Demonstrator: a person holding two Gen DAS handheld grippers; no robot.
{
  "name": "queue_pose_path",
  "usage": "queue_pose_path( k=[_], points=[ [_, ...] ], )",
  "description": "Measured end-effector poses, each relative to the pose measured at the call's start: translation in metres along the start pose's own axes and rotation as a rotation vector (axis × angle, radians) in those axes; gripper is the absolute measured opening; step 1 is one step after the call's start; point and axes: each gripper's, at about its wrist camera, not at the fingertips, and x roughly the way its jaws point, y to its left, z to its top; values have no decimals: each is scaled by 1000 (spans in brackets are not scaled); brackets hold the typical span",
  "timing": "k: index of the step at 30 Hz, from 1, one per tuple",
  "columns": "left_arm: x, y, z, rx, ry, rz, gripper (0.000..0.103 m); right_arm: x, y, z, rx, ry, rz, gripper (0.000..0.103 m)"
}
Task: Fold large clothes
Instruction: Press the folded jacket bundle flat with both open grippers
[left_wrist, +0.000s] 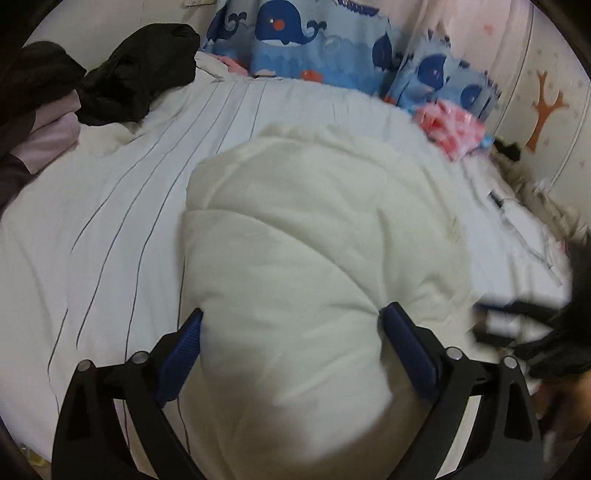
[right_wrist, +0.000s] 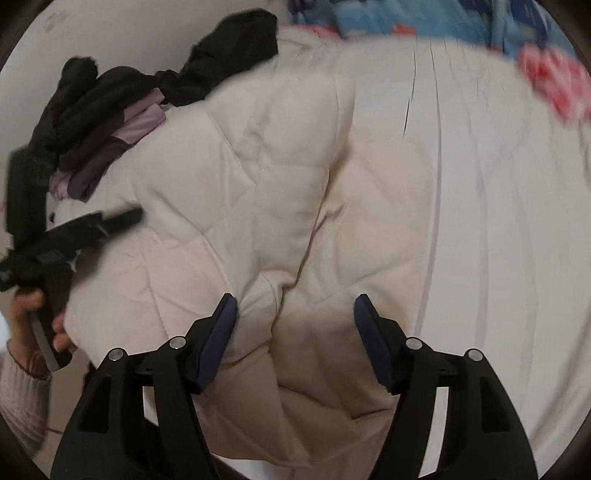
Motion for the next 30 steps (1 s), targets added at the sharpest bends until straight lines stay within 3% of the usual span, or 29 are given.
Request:
queue_pose_path(
  k=[2, 4, 5, 7, 8, 10, 11, 12, 14, 19, 23, 26, 29, 30],
  points=[
    [2, 3, -1, -10, -4, -14, 92, -22, -1, 21, -7, -116, -8, 67],
    [1, 4, -5, -8, -2, -7, 92, -31, 0, 48, 13, -199, -21, 87],
    [1, 2, -4, -3, -4, 0, 92, -26, 2, 64, 3, -224, -41, 92],
    [2, -1, -10, 5, -8, 13, 93, 0, 1, 80, -14, -203, -117, 94],
    [2, -3, -10, 10, -15, 19, 95, 33, -12, 81, 8, -143, -186, 95],
    [7, -10, -12, 40, -25, 28, 96, 87, -36, 65, 131, -76, -81, 96],
    [10, -15, -15, 65, -34, 46, 97, 106, -60, 46, 275, -87, 49, 96],
    [12, -20, -17, 87, -42, 65, 97, 107, -73, 35, 339, -114, 102, 96],
    [14, -26, -19, 97, -64, 108, 97, 102, -73, 37, 321, -94, 79, 96],
    [9, -22, -25, 80, -94, 109, 97, 80, -73, 49, 333, -66, 69, 96],
    [7, -16, -27, 62, -109, 105, 97, 23, -37, 29, 206, -159, 20, 96],
    [8, -17, -29, 73, -116, 117, 97, 37, -24, 3, 86, -38, -79, 96],
    [8, -23, -30, 96, -121, 156, 97, 55, -46, -8, 179, -28, 27, 96],
    [7, -25, -31, 97, -123, 165, 97, 53, -47, -6, 181, -20, 25, 96]
  ],
)
